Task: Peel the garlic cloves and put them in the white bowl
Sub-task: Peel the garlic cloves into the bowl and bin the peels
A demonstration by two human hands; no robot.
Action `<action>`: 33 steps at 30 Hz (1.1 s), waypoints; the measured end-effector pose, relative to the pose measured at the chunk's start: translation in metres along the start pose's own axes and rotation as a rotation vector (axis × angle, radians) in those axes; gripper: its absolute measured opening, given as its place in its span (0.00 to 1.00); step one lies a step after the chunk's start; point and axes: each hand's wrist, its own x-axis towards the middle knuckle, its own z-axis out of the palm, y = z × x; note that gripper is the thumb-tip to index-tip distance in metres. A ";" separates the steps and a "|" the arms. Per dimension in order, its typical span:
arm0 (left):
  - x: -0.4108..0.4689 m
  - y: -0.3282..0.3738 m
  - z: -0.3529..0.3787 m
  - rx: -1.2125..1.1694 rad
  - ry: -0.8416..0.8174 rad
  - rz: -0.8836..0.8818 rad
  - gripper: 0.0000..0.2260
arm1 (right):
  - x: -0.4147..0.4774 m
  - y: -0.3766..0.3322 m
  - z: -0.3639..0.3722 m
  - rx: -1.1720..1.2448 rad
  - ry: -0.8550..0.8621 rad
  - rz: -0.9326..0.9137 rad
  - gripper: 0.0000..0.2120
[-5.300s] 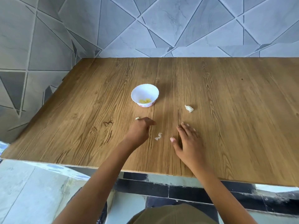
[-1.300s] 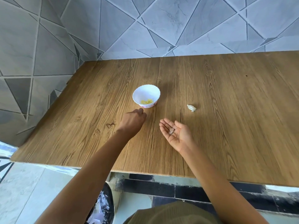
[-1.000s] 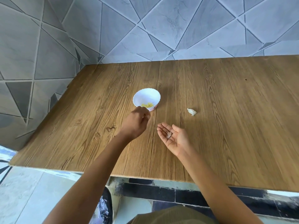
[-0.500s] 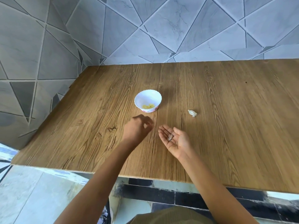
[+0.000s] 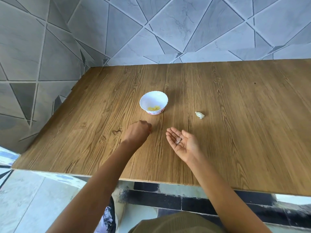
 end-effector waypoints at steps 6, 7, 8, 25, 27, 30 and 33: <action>0.001 -0.005 -0.007 -0.099 -0.019 0.076 0.08 | -0.002 0.006 0.001 -0.011 0.002 0.017 0.19; 0.001 -0.008 -0.011 -0.276 0.036 0.043 0.06 | -0.002 0.006 0.001 -0.019 0.000 0.019 0.19; -0.001 -0.008 -0.016 -0.440 0.122 0.048 0.05 | -0.001 0.006 0.002 -0.025 -0.001 0.018 0.19; -0.030 0.055 -0.021 -0.538 0.185 0.162 0.03 | -0.003 0.009 0.002 0.038 0.057 -0.013 0.18; -0.029 0.055 -0.020 -0.540 0.163 0.170 0.05 | -0.002 0.008 0.001 0.042 0.058 -0.021 0.18; -0.028 0.053 -0.022 -0.571 0.170 0.173 0.07 | -0.001 0.006 0.000 0.026 0.054 -0.029 0.17; -0.031 0.048 -0.026 -0.756 0.219 0.130 0.08 | -0.001 0.005 0.000 0.024 0.044 -0.025 0.18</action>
